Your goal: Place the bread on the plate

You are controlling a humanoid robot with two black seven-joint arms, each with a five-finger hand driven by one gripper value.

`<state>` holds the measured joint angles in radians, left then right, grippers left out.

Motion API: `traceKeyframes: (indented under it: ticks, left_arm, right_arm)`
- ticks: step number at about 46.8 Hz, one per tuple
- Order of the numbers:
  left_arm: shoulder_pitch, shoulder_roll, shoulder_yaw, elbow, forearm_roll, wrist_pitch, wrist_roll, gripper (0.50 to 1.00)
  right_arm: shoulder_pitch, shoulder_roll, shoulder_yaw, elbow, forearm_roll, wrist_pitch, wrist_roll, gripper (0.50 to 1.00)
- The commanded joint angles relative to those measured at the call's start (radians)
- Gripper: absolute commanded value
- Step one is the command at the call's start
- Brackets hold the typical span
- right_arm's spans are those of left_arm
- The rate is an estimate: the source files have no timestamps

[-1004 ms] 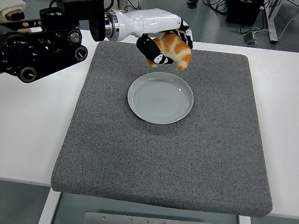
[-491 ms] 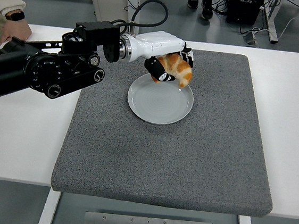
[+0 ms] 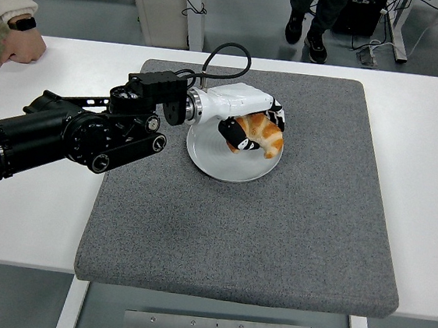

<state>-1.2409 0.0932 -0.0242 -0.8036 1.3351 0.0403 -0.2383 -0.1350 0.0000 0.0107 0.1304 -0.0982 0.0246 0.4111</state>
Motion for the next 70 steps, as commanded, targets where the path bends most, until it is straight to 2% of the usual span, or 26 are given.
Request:
traceKeyframes:
  ticks: [1,10,25,52,60,61,62,63,67,69,70]
  left_arm:
    - [0.011,-0.016,0.006,0.017,0.001,0.000,-0.006,0.500]
    - [0.012,-0.020,0.096,0.060,-0.013,0.038,-0.010,0.500]
    - [0.018,-0.007,0.098,0.103,-0.037,0.038,-0.042,0.500]
    - [0.058,-0.016,0.099,0.109,-0.037,0.049,-0.039,0.500]
    - [0.067,-0.018,0.098,0.110,-0.050,0.049,-0.024,0.500]
    - [0.066,-0.018,0.096,0.110,-0.060,0.049,-0.022,0.538]
    - [0.066,-0.018,0.096,0.110,-0.073,0.049,-0.021,0.680]
    - [0.064,-0.018,0.096,0.110,-0.085,0.049,-0.019,0.756]
    - [0.058,-0.016,0.098,0.109,-0.131,0.049,-0.019,0.857]
    - [0.055,-0.015,0.098,0.109,-0.146,0.047,-0.019,0.892]
    - [0.052,-0.013,0.098,0.107,-0.151,0.044,-0.019,0.932]
  right_arm:
    - [0.000,0.000,0.000,0.000,0.000,0.000,0.000,1.000]
    - [0.000,0.000,0.000,-0.002,0.000,0.000,0.000,1.000]
    - [0.000,0.000,0.000,0.000,0.000,0.000,0.000,1.000]
    - [0.000,0.000,0.000,0.000,0.000,0.000,0.000,1.000]
    - [0.000,0.000,0.000,0.000,0.000,0.000,0.000,1.000]
    - [0.000,0.000,0.000,0.000,0.000,0.000,0.000,1.000]
    - [0.000,0.000,0.000,0.000,0.000,0.000,0.000,1.000]
    - [0.000,0.000,0.000,0.000,0.000,0.000,0.000,1.000]
    - [0.000,0.000,0.000,0.000,0.000,0.000,0.000,1.000]
    - [0.000,0.000,0.000,0.000,0.000,0.000,0.000,1.000]
    - [0.000,0.000,0.000,0.000,0.000,0.000,0.000,1.000]
